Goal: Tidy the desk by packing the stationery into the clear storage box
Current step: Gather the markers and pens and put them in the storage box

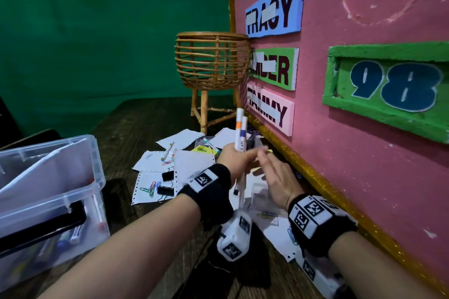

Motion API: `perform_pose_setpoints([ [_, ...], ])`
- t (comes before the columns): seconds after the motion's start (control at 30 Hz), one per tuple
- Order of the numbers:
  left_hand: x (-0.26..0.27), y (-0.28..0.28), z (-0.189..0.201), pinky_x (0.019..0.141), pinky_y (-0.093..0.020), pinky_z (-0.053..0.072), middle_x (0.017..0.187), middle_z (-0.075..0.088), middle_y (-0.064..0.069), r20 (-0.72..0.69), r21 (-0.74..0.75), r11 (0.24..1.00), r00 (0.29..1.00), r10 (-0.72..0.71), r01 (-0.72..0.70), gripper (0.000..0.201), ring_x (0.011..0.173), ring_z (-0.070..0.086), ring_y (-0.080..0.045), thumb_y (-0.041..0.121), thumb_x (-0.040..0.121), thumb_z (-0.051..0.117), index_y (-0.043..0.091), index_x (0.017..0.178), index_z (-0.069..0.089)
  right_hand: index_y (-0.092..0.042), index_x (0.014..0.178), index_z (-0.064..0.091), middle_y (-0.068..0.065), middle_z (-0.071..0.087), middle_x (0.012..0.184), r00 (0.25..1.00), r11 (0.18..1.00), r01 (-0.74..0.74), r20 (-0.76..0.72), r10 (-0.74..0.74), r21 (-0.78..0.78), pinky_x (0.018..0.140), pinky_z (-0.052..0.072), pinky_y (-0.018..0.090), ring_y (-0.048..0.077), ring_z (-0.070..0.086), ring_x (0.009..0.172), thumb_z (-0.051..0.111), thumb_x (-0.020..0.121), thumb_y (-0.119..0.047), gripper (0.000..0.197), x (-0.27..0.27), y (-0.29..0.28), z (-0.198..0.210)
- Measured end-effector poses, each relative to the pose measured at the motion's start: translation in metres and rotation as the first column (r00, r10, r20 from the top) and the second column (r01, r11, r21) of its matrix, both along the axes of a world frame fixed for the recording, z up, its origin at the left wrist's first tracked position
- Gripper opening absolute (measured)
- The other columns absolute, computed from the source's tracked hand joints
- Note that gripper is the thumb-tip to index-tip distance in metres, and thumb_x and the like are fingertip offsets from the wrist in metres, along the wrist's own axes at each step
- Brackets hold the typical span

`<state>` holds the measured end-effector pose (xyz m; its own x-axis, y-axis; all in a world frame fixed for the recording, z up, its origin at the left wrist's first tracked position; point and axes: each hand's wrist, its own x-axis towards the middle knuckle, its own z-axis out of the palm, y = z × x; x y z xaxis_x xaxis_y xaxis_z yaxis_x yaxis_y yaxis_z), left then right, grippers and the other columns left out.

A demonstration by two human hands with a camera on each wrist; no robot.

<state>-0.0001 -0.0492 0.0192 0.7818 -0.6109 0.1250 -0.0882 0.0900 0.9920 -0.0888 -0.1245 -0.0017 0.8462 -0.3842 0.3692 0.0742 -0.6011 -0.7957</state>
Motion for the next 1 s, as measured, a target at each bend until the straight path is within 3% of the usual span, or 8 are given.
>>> perform_pose_setpoints([
  [0.1, -0.004, -0.002, -0.001, 0.039, -0.016, 0.040, 0.055, 0.047, -0.001, 0.269, 0.220, 0.973, 0.963, 0.004, -0.066, 0.023, 0.044, 0.044, -0.012, 0.010, 0.083, 0.064, 0.013, 0.066, 0.048, -0.012, 0.105, 0.055, 0.000, 0.060, 0.094, 0.997, 0.999, 0.035, -0.065, -0.037, -0.029, 0.071, 0.039, 0.023, 0.014, 0.057, 0.086, 0.021, 0.079, -0.074, 0.076, 0.000, 0.001, 0.002],
  [0.2, -0.006, 0.001, 0.002, 0.043, -0.017, 0.043, 0.059, 0.050, 0.000, 0.399, 0.282, 0.958, 0.915, -0.064, -0.056, 0.012, 0.052, 0.049, -0.016, 0.008, 0.084, 0.060, 0.011, 0.076, 0.052, -0.010, 0.093, 0.050, -0.005, 0.055, 0.078, 0.996, 0.997, 0.070, -0.047, -0.072, -0.031, 0.061, 0.039, 0.021, 0.006, 0.051, 0.069, 0.032, 0.084, -0.063, 0.057, 0.000, 0.002, 0.004],
  [0.33, -0.017, 0.004, -0.004, 0.058, -0.022, 0.041, 0.063, 0.046, 0.004, 0.624, 0.437, 0.895, 0.747, -0.232, -0.087, 0.005, 0.067, 0.050, -0.018, 0.008, 0.087, 0.052, 0.013, 0.090, 0.051, -0.008, 0.102, 0.058, 0.009, 0.066, 0.086, 0.999, 0.999, 0.051, -0.018, -0.051, -0.004, 0.075, 0.052, 0.033, 0.014, 0.062, 0.077, 0.047, 0.085, -0.057, 0.054, 0.004, -0.001, 0.001],
  [0.47, -0.014, 0.002, -0.016, 0.048, -0.020, 0.041, 0.059, 0.049, 0.003, 0.565, 0.424, 0.901, 0.804, -0.185, -0.091, 0.006, 0.054, 0.048, -0.014, 0.008, 0.086, 0.052, 0.014, 0.087, 0.051, -0.017, 0.059, 0.047, -0.006, 0.048, 0.057, 0.994, 0.978, 0.102, -0.020, -0.108, -0.184, 0.051, 0.037, 0.013, 0.001, 0.050, 0.049, 0.045, 0.092, -0.043, 0.042, 0.004, 0.000, 0.000],
  [0.6, -0.010, -0.005, -0.018, 0.040, -0.012, 0.041, 0.061, 0.052, 0.003, 0.505, 0.467, 0.883, 0.835, -0.219, -0.051, 0.014, 0.047, 0.048, -0.009, 0.006, 0.086, 0.047, 0.010, 0.097, 0.054, -0.001, 0.073, 0.059, 0.001, 0.056, 0.071, 0.992, 0.958, 0.125, 0.035, -0.120, -0.257, 0.055, 0.036, 0.013, 0.011, 0.053, 0.061, 0.041, 0.094, -0.040, 0.047, 0.003, 0.002, 0.001],
  [0.73, -0.007, -0.006, -0.025, 0.043, -0.017, 0.040, 0.044, 0.055, 0.005, 0.308, 0.481, 0.876, 0.927, -0.212, 0.040, 0.017, 0.039, 0.049, -0.004, 0.003, 0.077, 0.053, 0.010, 0.062, 0.057, 0.004, 0.091, 0.061, 0.006, 0.059, 0.073, 0.987, 0.960, 0.139, 0.109, -0.116, -0.243, 0.051, 0.034, 0.013, 0.017, 0.053, 0.063, 0.040, 0.096, -0.030, 0.039, 0.004, 0.002, 0.003],
  [0.9, -0.014, -0.006, -0.024, 0.045, -0.018, 0.046, 0.061, 0.055, -0.005, 0.310, 0.460, 0.876, 0.898, -0.312, 0.145, 0.013, 0.043, 0.053, -0.002, -0.006, 0.077, 0.054, 0.002, 0.087, 0.060, -0.002, 0.082, 0.057, 0.007, 0.065, 0.075, 0.986, 0.968, 0.153, 0.102, -0.135, -0.196, 0.056, 0.036, 0.015, 0.017, 0.057, 0.064, 0.040, 0.096, -0.030, 0.036, 0.003, 0.001, 0.004],
  [1.0, -0.013, -0.003, -0.023, 0.059, -0.021, 0.053, 0.077, 0.060, -0.014, 0.399, 0.502, 0.850, 0.829, -0.391, 0.159, 0.022, 0.064, 0.060, -0.010, -0.008, 0.080, 0.056, -0.001, 0.100, 0.057, -0.014, 0.077, 0.050, -0.010, 0.055, 0.064, 0.993, 0.985, 0.109, 0.068, -0.101, -0.134, 0.051, 0.037, 0.009, 0.000, 0.052, 0.058, 0.050, 0.092, -0.035, 0.025, 0.004, 0.002, 0.004],
])
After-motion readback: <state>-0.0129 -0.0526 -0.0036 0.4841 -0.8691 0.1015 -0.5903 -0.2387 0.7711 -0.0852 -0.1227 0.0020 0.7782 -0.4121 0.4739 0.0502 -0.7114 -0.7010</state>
